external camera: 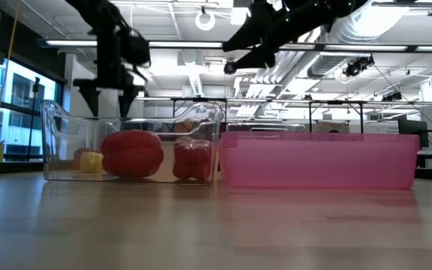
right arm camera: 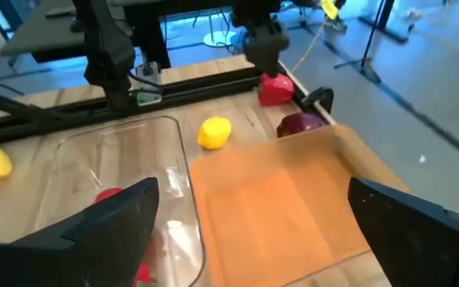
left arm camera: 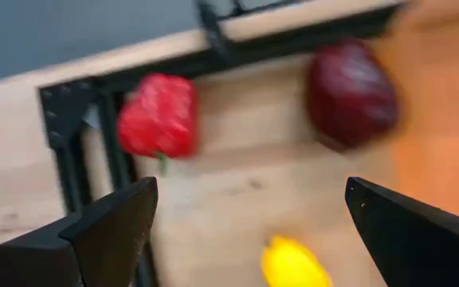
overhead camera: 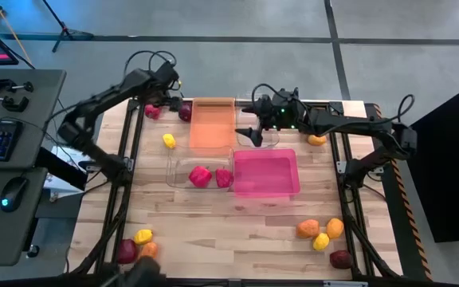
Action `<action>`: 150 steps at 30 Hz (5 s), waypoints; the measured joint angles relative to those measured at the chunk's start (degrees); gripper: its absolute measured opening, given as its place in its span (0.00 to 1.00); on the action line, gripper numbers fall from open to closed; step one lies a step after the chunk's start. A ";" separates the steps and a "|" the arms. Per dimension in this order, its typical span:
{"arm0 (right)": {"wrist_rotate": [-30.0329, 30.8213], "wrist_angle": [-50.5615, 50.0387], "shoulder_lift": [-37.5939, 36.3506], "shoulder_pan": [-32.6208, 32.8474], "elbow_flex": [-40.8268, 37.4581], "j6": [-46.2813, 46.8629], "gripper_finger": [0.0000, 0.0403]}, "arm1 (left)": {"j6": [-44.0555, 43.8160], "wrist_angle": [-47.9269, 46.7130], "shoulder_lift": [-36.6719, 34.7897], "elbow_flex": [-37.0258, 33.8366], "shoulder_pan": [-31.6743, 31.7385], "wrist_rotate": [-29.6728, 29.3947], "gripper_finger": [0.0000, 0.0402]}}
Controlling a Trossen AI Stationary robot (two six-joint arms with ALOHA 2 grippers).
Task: Sort produce into baskets
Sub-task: Put the red bell pepper into the left transparent bin, then put the red apple into the pink bin
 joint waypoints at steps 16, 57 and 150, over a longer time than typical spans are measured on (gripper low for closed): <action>-1.17 -13.08 0.01 2.32 -0.03 12.62 0.99 | 1.32 -3.26 20.64 7.11 11.68 -0.08 0.97; -0.50 -10.57 -1.86 9.50 -0.09 6.40 0.99 | 5.56 -5.47 18.79 7.91 10.31 -5.55 0.66; 26.12 -42.09 8.64 -32.67 -6.40 28.88 0.99 | -6.91 19.29 -21.23 -10.29 -38.47 -1.05 0.98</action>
